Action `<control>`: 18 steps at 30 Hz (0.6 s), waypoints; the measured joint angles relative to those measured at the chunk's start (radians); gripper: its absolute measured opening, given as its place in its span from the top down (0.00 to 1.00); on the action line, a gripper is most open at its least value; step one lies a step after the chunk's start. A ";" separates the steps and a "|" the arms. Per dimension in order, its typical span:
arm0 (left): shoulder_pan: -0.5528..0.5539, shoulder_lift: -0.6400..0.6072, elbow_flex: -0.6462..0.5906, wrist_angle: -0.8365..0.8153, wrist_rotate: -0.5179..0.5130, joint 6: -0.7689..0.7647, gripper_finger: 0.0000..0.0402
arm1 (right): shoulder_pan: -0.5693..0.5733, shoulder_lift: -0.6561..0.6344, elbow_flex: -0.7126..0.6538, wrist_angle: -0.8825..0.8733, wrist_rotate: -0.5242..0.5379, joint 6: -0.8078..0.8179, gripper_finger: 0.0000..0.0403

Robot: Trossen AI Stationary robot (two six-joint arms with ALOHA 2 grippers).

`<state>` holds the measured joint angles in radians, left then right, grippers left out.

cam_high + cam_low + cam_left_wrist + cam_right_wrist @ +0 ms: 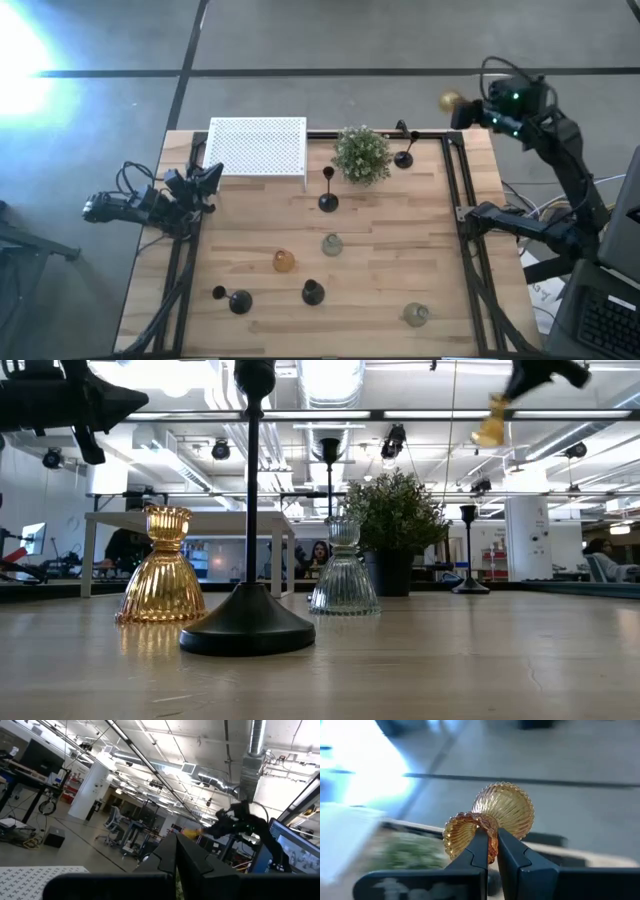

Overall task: Pick & Place candle stick holders
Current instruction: Put the top yellow glass candle holder on the shelf

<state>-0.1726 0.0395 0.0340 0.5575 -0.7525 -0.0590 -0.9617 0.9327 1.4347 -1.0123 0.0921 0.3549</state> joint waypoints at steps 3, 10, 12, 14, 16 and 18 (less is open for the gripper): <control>0.000 0.010 0.034 -0.031 0.002 0.003 0.97 | 0.078 0.070 0.102 0.003 -0.100 0.000 0.98; 0.000 0.101 0.246 -0.350 0.003 -0.040 0.82 | 0.268 0.256 0.247 -0.003 -0.307 -0.019 0.97; 0.000 0.148 0.320 -0.447 0.003 -0.055 0.76 | 0.325 0.310 0.279 -0.002 -0.314 -0.028 0.97; 0.000 0.198 0.397 -0.534 0.006 -0.063 0.70 | 0.374 0.364 0.316 -0.002 -0.331 -0.048 0.97; 0.000 0.247 0.479 -0.616 0.010 -0.059 0.65 | 0.414 0.420 0.359 -0.001 -0.370 -0.065 0.97; 0.000 0.302 0.562 -0.707 0.010 -0.052 0.61 | 0.455 0.475 0.405 -0.002 -0.398 -0.075 0.97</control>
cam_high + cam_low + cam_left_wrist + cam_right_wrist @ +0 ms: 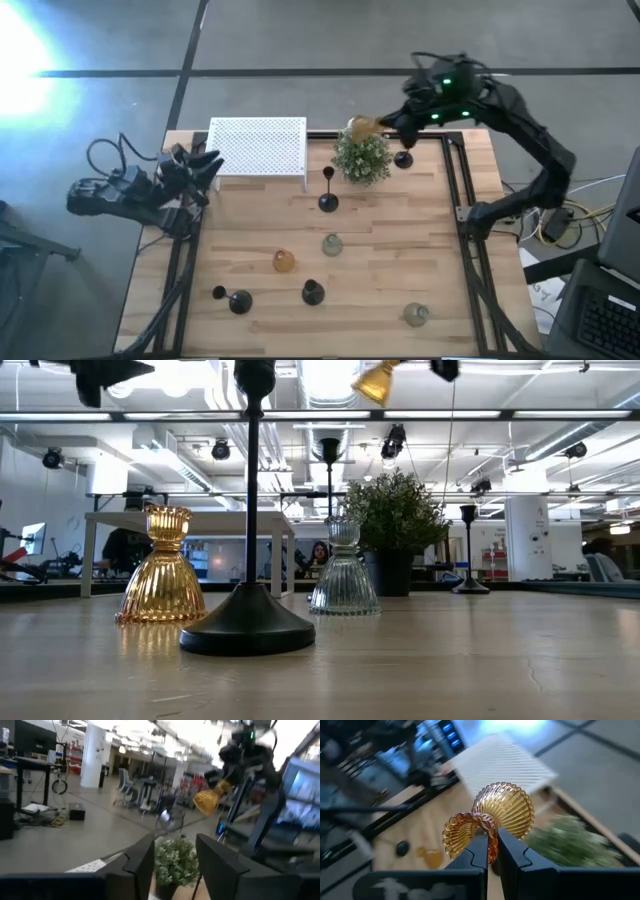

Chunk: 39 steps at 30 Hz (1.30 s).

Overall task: Pick & Place candle stick holders
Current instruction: Put the top yellow glass candle holder on the shelf

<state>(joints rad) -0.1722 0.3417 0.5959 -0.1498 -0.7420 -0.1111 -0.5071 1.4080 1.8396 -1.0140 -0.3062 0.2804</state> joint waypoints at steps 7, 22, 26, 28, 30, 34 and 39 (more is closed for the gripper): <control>0.000 0.200 0.253 -0.296 0.024 0.002 0.53 | 0.097 0.166 0.178 -0.002 -0.075 -0.044 0.97; 0.028 0.471 0.465 -0.340 0.205 0.081 0.50 | 0.182 0.361 0.361 -0.061 -0.148 -0.078 0.97; 0.074 0.538 0.506 -0.338 0.334 0.091 0.50 | 0.188 0.392 0.373 -0.061 -0.186 -0.078 0.97; 0.102 0.571 0.523 -0.340 0.400 0.104 0.50 | 0.195 0.403 0.378 -0.059 -0.198 -0.078 0.97; 0.132 0.607 0.540 -0.341 0.456 0.116 0.50 | 0.198 0.408 0.378 -0.059 -0.202 -0.078 0.97; 0.186 0.672 0.581 -0.349 0.551 0.149 0.50 | 0.206 0.416 0.378 -0.060 -0.202 -0.078 0.97; 0.234 0.744 0.647 -0.370 0.621 0.200 0.50 | 0.209 0.416 0.377 -0.061 -0.202 -0.077 0.97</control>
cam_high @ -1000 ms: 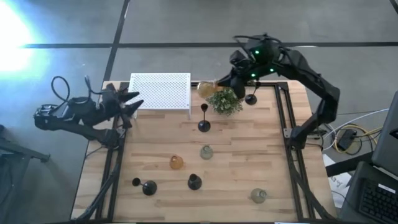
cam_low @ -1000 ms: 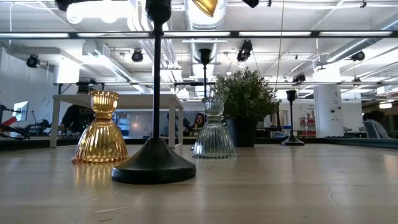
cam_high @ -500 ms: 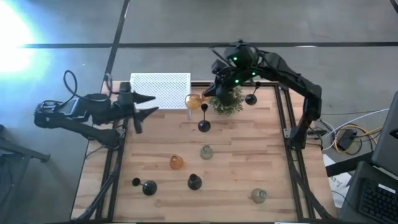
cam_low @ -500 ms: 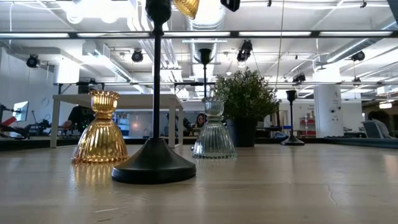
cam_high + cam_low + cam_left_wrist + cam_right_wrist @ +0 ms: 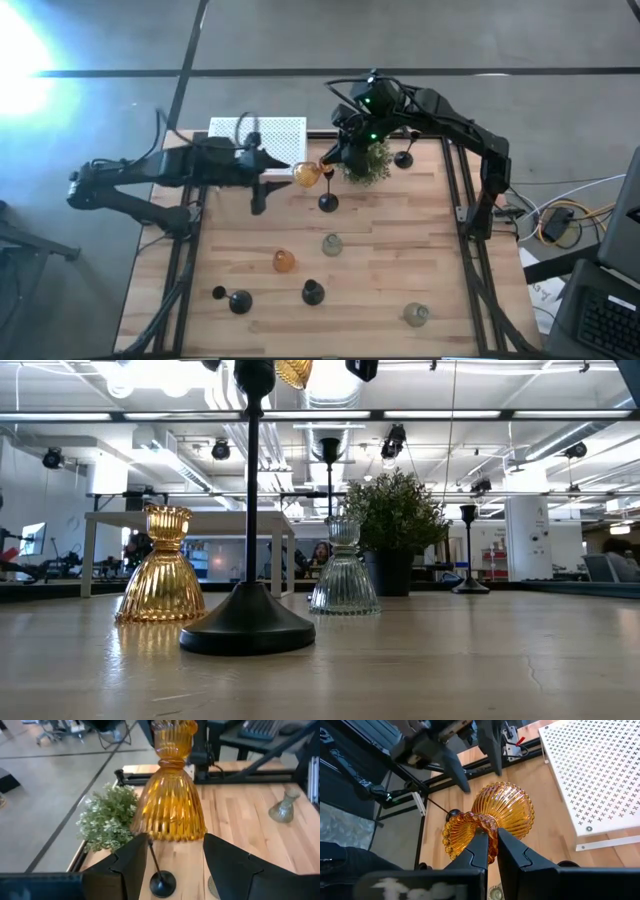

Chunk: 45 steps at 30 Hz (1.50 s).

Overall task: Pick & Place candle stick holders
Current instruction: Put the top yellow glass candle holder on the shelf

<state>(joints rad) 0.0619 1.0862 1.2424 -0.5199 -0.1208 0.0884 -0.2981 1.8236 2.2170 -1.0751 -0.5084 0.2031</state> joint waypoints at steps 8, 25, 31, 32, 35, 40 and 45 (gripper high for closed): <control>0.047 0.074 0.101 -0.035 0.054 0.057 0.50 | 0.004 0.000 -0.002 -0.014 0.001 0.001 0.97; 0.081 0.221 0.216 -0.056 0.199 0.066 0.50 | 0.006 0.005 -0.015 -0.018 -0.001 -0.005 0.97; 0.085 0.262 0.254 -0.056 0.216 0.069 0.50 | 0.006 0.005 -0.015 -0.013 -0.001 -0.005 0.97; 0.085 0.268 0.258 -0.057 0.217 0.069 0.50 | 0.006 0.005 -0.015 -0.014 -0.001 -0.005 0.97; 0.088 0.283 0.270 -0.056 0.228 0.072 0.50 | 0.006 0.005 -0.015 -0.012 -0.001 -0.006 0.97; 0.096 0.309 0.282 -0.056 0.237 0.073 0.50 | 0.006 0.005 -0.019 -0.012 0.003 -0.006 0.97; 0.101 0.328 0.287 -0.055 0.240 0.072 0.50 | 0.006 0.005 -0.028 -0.011 0.007 -0.006 0.97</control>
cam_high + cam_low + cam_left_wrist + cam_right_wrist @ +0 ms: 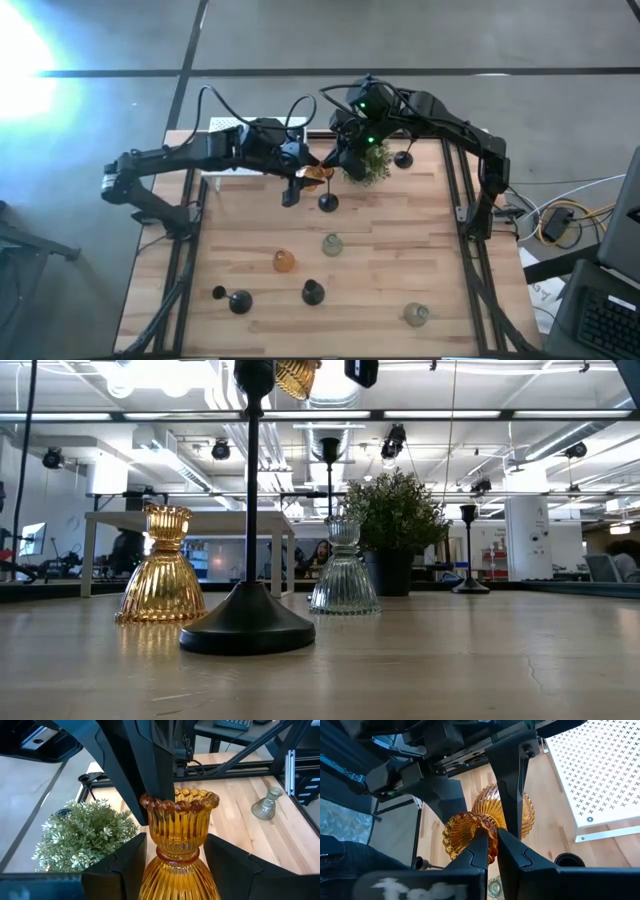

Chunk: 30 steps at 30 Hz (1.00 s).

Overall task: Pick & Place candle stick holders
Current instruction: Put the top yellow glass candle holder on the shelf

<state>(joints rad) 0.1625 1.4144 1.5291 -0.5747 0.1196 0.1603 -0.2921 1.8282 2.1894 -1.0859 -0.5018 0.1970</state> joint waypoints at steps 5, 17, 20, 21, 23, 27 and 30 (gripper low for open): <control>0.002 0.006 0.000 -0.001 -0.001 -0.001 0.52 | 0.000 0.000 -0.013 0.005 0.000 0.000 0.97; 0.006 0.006 -0.001 -0.005 -0.004 0.003 0.69 | 0.000 0.000 -0.042 0.027 -0.001 0.002 0.97; 0.006 0.006 -0.002 -0.004 -0.004 0.006 0.69 | 0.000 0.000 -0.043 0.028 -0.001 0.001 0.97; 0.006 0.006 -0.002 -0.004 -0.004 0.008 0.69 | 0.000 0.000 -0.043 0.028 0.000 0.001 0.97; 0.007 0.006 -0.002 -0.004 -0.004 0.009 0.69 | 0.000 0.000 -0.043 0.028 0.005 0.007 0.96; 0.007 0.006 -0.002 -0.002 -0.005 0.015 0.69 | -0.003 0.000 -0.043 0.028 0.008 0.013 0.90; 0.007 0.005 -0.003 -0.004 -0.009 0.016 0.69 | -0.006 -0.004 -0.042 0.009 0.008 0.013 0.82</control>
<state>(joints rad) 0.1696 1.4194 1.5259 -0.5791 0.1110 0.1761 -0.2977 1.8244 2.1477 -1.0765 -0.4938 0.2100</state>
